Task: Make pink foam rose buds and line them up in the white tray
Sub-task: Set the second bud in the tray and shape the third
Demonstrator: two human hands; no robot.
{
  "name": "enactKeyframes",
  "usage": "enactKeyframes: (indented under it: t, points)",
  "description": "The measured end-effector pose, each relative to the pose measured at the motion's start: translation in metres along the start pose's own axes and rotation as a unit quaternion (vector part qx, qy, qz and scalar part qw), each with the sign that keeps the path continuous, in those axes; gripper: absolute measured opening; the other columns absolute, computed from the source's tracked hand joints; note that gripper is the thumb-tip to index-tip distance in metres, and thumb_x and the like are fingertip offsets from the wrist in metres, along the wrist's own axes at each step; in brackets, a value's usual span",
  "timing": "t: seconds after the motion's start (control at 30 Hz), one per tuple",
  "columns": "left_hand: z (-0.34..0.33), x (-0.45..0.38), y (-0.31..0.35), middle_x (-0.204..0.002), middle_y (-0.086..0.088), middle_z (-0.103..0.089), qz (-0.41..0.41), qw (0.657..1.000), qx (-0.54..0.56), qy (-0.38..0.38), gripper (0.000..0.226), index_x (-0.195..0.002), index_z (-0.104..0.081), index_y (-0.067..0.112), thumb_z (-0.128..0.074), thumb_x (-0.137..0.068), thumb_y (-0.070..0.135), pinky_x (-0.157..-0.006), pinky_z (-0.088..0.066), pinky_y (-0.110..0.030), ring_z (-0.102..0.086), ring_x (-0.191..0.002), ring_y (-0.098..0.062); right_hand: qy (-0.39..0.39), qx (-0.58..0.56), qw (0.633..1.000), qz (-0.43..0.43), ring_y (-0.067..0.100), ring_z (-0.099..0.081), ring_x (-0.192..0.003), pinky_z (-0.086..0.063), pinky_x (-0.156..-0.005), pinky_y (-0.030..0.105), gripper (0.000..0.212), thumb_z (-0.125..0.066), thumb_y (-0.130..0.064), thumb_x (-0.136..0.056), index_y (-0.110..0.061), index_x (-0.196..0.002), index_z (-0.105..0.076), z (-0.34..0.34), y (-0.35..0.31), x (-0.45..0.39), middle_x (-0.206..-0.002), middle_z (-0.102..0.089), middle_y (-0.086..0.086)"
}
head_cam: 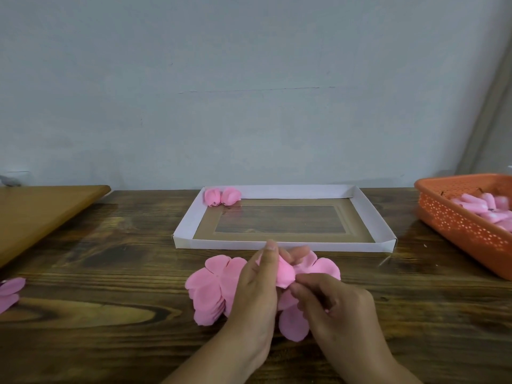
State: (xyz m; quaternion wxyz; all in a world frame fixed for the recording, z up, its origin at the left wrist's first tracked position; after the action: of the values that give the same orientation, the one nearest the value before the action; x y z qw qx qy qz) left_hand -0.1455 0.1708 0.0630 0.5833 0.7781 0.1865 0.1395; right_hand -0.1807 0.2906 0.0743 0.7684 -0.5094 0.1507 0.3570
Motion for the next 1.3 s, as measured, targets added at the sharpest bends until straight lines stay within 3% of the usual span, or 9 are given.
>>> enactKeyframes:
  t: [0.23, 0.43, 0.63, 0.83, 0.87, 0.93, 1.03, 1.17, 1.3]
  points:
    - [0.001, -0.002, -0.002, -0.105, 0.004, -0.079, 0.001, 1.000, -0.026, 0.010, 0.051, -0.060, -0.059, 0.028, -0.042, -0.105, 0.046, -0.061, -0.055, -0.024, -0.073, -0.077, -0.007, -0.085, -0.003, 0.996, -0.010, -0.006, -0.064, -0.070, -0.041, -0.059, 0.002, 0.055, -0.065, -0.006, -0.089, -0.057, -0.070, -0.061, -0.005, -0.001, -0.001, -0.072, -0.067, -0.029]
    - [-0.005, 0.005, 0.005, -0.096, -0.002, -0.080, 0.036, 0.997, 0.060, -0.026, 0.042, -0.057, -0.069, 0.029, -0.056, -0.079, 0.062, -0.043, -0.049, -0.025, -0.071, -0.062, -0.019, -0.189, -0.151, 0.960, -0.140, 0.003, -0.055, -0.047, -0.042, -0.052, 0.015, 0.042, -0.061, -0.007, -0.097, -0.020, -0.058, -0.064, -0.014, 0.004, 0.001, -0.054, -0.065, -0.001]
    - [-0.004, 0.006, 0.006, -0.095, -0.002, -0.078, 0.087, 0.991, 0.072, -0.077, 0.050, -0.058, -0.060, 0.024, -0.064, -0.081, 0.068, -0.049, -0.052, -0.030, -0.069, -0.063, -0.025, -0.275, -0.335, 0.870, -0.233, 0.012, -0.048, -0.048, -0.037, -0.047, 0.019, 0.027, -0.061, -0.027, -0.085, -0.012, -0.063, -0.065, -0.021, -0.001, 0.004, -0.064, -0.057, 0.014]
    - [-0.003, 0.010, 0.009, -0.089, -0.004, -0.077, 0.113, 0.981, 0.115, -0.106, 0.054, -0.052, -0.050, 0.023, -0.064, -0.085, 0.063, -0.052, -0.052, -0.027, -0.072, -0.071, -0.023, -0.301, -0.548, 0.675, -0.392, 0.010, -0.052, -0.041, -0.039, -0.036, 0.015, 0.015, -0.075, -0.012, -0.071, -0.001, -0.071, -0.065, -0.030, -0.006, 0.015, -0.058, -0.054, 0.008]
    - [-0.003, 0.010, 0.009, -0.089, -0.004, -0.077, 0.114, 0.982, 0.117, -0.098, 0.051, -0.051, -0.049, 0.023, -0.062, -0.083, 0.061, -0.053, -0.052, -0.028, -0.072, -0.071, -0.022, -0.298, -0.531, 0.692, -0.387, 0.010, -0.051, -0.042, -0.039, -0.038, 0.016, 0.013, -0.075, -0.014, -0.071, -0.004, -0.070, -0.067, -0.030, -0.006, 0.014, -0.057, -0.055, 0.008]
    - [0.000, 0.007, 0.007, -0.089, -0.004, -0.076, 0.111, 0.986, 0.110, -0.064, 0.047, -0.051, -0.048, 0.024, -0.060, -0.080, 0.059, -0.057, -0.049, -0.029, -0.068, -0.070, -0.021, -0.281, -0.406, 0.810, -0.316, 0.010, -0.052, -0.048, -0.040, -0.047, 0.018, 0.016, -0.068, -0.022, -0.083, -0.017, -0.068, -0.071, -0.026, -0.002, 0.011, -0.059, -0.059, 0.003]
    - [0.003, 0.003, 0.003, -0.093, -0.005, -0.078, 0.107, 0.989, 0.100, -0.015, 0.052, -0.050, -0.049, 0.025, -0.057, -0.093, 0.053, -0.064, -0.052, -0.032, -0.068, -0.072, -0.020, -0.221, -0.106, 0.966, -0.080, 0.000, -0.057, -0.062, -0.040, -0.060, 0.010, 0.032, -0.059, -0.023, -0.098, -0.038, -0.070, -0.063, -0.015, -0.005, 0.006, -0.069, -0.065, -0.019]
    - [0.004, 0.003, -0.002, -0.094, -0.009, -0.078, 0.105, 0.991, 0.083, -0.002, 0.054, -0.051, -0.048, 0.024, -0.055, -0.098, 0.048, -0.079, -0.056, -0.037, -0.072, -0.085, -0.023, -0.197, -0.039, 0.980, -0.005, 0.003, -0.061, -0.075, -0.042, -0.061, 0.010, 0.032, -0.055, -0.018, -0.097, -0.042, -0.076, -0.062, -0.014, -0.009, 0.010, -0.078, -0.065, -0.020]
    - [0.002, 0.005, 0.001, -0.089, -0.008, -0.077, 0.111, 0.989, 0.088, -0.031, 0.045, -0.052, -0.048, 0.022, -0.062, -0.081, 0.053, -0.054, -0.052, -0.026, -0.068, -0.069, -0.020, -0.238, -0.224, 0.928, -0.181, 0.005, -0.050, -0.051, -0.039, -0.053, 0.015, 0.027, -0.053, -0.031, -0.084, -0.030, -0.059, -0.063, -0.019, -0.004, 0.008, -0.056, -0.059, -0.002]
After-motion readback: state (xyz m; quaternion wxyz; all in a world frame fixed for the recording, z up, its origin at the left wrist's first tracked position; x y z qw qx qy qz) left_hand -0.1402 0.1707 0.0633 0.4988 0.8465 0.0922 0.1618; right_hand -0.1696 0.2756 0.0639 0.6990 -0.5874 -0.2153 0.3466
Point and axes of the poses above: each hand's wrist, its own x-axis away from the middle knuckle, its own z-axis out of the back of the hand, y = z × x, the point moved 5 cm from there along -x, towards the middle knuckle
